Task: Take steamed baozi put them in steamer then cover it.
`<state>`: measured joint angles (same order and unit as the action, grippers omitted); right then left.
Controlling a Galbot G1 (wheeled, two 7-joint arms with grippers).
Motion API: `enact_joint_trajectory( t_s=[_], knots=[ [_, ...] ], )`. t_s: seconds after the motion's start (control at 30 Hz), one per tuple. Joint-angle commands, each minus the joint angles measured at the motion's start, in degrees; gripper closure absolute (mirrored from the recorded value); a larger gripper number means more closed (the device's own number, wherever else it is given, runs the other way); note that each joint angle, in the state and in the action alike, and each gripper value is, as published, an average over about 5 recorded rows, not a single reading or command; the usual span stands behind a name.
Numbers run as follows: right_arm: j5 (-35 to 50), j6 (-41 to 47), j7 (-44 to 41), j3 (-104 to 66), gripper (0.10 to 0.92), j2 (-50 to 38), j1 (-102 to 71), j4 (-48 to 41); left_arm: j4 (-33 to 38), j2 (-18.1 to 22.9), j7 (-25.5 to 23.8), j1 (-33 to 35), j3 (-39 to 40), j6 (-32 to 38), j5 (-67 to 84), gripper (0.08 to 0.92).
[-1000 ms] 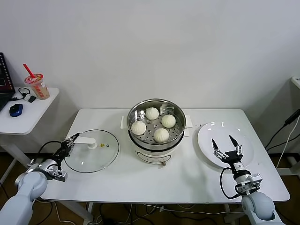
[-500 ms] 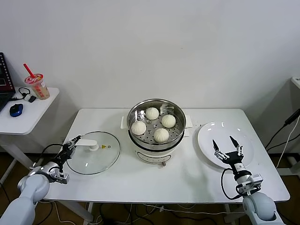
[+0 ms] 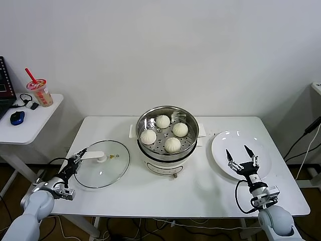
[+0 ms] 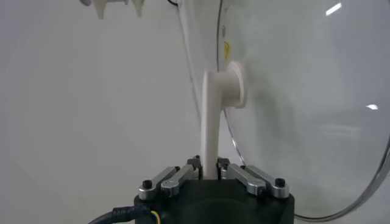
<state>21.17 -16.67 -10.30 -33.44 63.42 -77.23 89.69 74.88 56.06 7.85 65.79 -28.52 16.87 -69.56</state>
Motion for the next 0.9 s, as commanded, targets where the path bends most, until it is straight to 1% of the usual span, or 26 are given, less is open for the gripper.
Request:
enact_joint_trajectory(
  t_s=[0.03,0.3,0.4,0.7,0.9],
  knots=[
    [-0.06,0.03,0.06,0.00,0.203,0.00,-0.01,0.02,-0.43,0.49,0.62,0.32,-0.16,0.22,-0.35,0.781],
    [-0.12,0.09,0.01,0.14,0.203,0.19,0.22,0.01,-0.40,0.70,1.08,0.67,-0.35,-0.10,-0.64,0.778],
    [-0.07,0.10,-0.05,0.14,0.203,0.15,0.24,-0.02,-0.27,0.77,1.02,0.65,-0.29,-0.34,-0.60,0.731],
    [0.16,0.04,-0.25,0.04,0.203,-0.09,0.39,-0.19,1.30,0.49,0.65,1.01,-0.33,-0.56,-0.17,0.472],
    [0.27,-0.05,-0.36,0.20,0.203,-0.15,0.82,-0.52,4.21,0.10,-0.69,3.87,-1.27,-0.50,1.00,0.299]
  ],
)
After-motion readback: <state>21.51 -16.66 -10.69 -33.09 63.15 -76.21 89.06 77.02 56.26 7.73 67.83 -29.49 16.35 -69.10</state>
